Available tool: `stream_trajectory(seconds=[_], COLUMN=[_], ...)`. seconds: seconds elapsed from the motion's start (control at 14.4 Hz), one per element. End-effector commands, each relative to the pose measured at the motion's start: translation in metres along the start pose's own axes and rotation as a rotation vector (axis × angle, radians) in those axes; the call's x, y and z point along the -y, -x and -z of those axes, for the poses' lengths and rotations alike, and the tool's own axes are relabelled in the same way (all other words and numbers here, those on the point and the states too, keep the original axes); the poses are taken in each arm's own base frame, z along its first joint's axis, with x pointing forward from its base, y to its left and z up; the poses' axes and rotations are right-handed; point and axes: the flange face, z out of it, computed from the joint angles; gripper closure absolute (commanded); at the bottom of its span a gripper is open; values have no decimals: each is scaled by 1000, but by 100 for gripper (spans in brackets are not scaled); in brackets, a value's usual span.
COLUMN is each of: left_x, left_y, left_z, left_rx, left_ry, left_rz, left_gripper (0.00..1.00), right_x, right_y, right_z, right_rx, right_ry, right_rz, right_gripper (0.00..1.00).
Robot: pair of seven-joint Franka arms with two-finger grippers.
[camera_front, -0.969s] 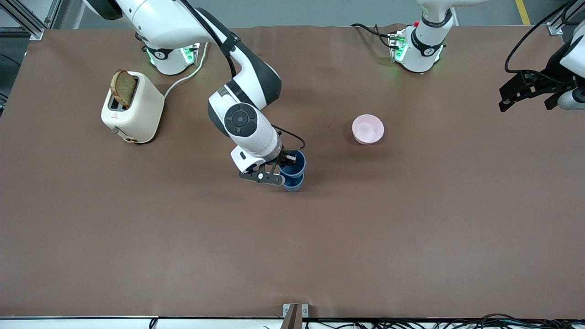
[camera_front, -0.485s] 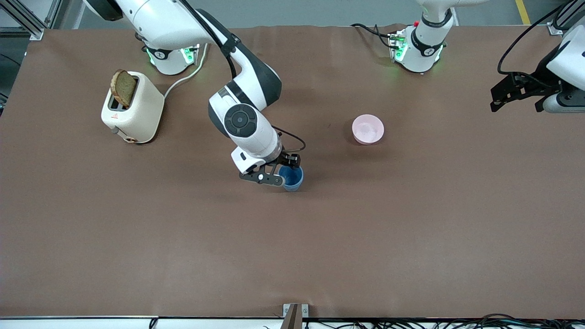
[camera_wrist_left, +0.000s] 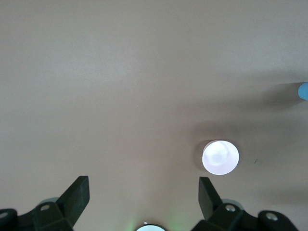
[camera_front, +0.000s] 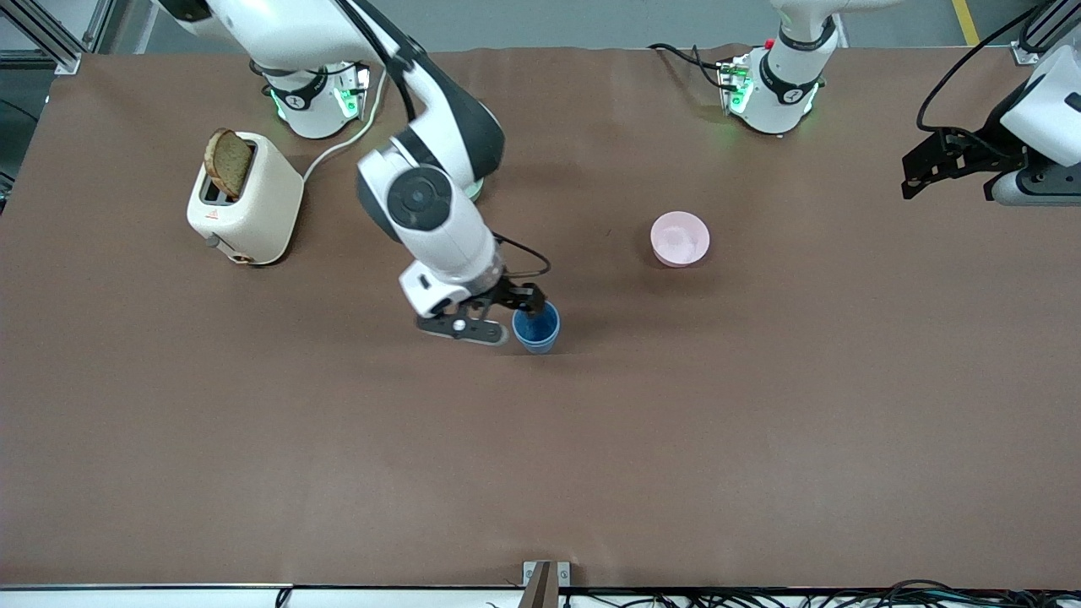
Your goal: Stack blue cups with both arms
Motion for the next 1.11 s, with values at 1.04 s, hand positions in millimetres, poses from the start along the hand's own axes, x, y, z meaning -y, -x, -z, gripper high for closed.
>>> stream_trajectory(seconds=[1.04], left_x=[0], left_y=[7], left_z=[9], left_rx=[-11], left_ry=[-2], left_rz=[-14], left_gripper=[0], right_x=[-383], right_y=[-63], right_z=[283], right_rx=[-19], right_ry=[123], right_rz=[47], right_gripper=[0])
